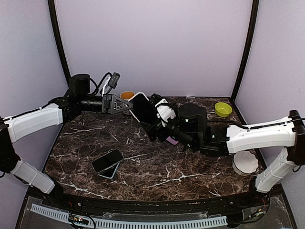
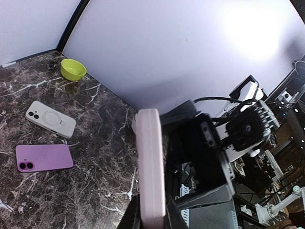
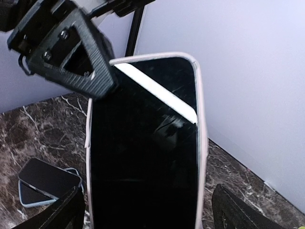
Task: Take the phone out of the phone case
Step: Pass from the right arm to the left
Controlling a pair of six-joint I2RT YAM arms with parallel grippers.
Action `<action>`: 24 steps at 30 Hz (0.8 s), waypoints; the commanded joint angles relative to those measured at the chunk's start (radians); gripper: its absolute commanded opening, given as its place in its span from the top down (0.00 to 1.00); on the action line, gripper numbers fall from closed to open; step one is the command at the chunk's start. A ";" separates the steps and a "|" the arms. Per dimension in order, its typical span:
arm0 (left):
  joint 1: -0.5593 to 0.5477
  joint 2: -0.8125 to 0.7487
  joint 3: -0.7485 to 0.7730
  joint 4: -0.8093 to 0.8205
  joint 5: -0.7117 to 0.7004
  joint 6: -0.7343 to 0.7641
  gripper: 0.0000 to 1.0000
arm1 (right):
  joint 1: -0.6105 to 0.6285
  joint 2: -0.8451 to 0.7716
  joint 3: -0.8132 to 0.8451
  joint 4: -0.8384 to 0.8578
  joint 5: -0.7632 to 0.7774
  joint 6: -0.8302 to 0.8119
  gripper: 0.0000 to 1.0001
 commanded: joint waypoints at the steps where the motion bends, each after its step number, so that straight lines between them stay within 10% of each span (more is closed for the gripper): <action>1: 0.004 -0.104 -0.051 0.134 -0.062 0.045 1.00 | -0.009 -0.005 0.113 0.018 0.054 0.189 0.01; 13: 0.039 -0.222 -0.082 0.201 -0.339 0.046 1.00 | -0.110 -0.041 0.255 -0.215 -0.070 0.551 0.01; 24: 0.040 -0.223 -0.075 0.399 -0.428 -0.397 1.00 | -0.257 -0.157 0.023 0.111 -0.554 0.814 0.06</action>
